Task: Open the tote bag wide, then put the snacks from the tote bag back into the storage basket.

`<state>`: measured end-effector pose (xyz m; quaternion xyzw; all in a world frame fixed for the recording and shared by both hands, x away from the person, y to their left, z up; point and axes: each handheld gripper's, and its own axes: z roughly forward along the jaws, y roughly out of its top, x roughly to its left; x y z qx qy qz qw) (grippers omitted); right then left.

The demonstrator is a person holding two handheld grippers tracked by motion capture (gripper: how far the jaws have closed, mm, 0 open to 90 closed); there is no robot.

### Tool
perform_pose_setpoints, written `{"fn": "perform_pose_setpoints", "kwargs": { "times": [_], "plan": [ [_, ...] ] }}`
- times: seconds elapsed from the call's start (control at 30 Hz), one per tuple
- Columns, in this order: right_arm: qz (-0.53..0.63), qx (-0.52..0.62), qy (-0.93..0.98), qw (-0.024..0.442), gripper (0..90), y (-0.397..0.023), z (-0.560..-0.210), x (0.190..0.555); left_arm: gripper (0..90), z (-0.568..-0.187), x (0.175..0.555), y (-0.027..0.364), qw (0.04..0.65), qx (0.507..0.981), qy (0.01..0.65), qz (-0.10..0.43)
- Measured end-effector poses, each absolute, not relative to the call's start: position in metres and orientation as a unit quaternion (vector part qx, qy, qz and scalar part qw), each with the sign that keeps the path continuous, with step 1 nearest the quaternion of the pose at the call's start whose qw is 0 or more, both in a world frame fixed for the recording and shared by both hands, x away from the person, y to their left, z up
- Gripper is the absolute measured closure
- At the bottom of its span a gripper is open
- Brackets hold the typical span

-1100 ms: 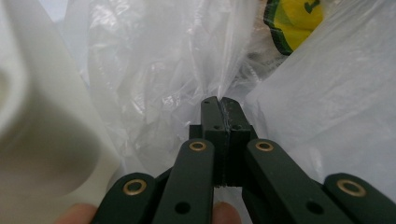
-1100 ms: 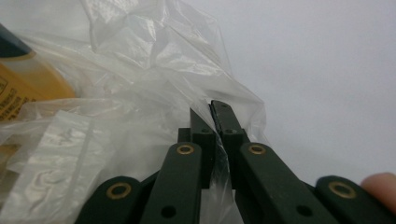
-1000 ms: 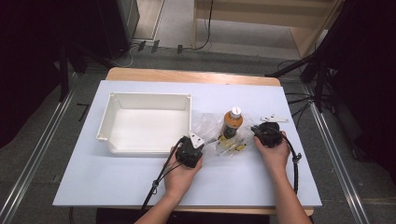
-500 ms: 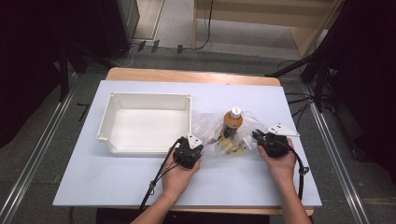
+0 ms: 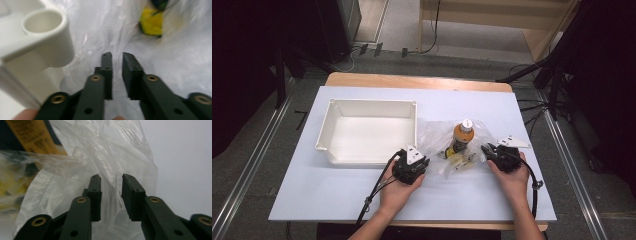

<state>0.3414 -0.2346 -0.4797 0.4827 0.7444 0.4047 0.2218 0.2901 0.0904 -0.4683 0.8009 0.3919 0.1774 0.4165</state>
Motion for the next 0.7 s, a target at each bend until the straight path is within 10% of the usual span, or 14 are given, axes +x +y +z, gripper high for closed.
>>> {"fn": "perform_pose_setpoints", "kwargs": {
  "times": [0.3, 0.7],
  "plan": [
    [0.423, 0.462, 0.724, 0.291, 55.5, -0.242, -0.461, 0.334, 51.2, -0.460, 0.269, 0.125, 0.482, 0.782, 0.369, 0.142],
    [0.448, 0.418, 0.758, 0.222, 46.9, -0.241, -0.436, 0.338, 28.1, -0.455, 0.252, 0.196, 0.515, 0.752, 0.384, 0.146]
  ]
}}
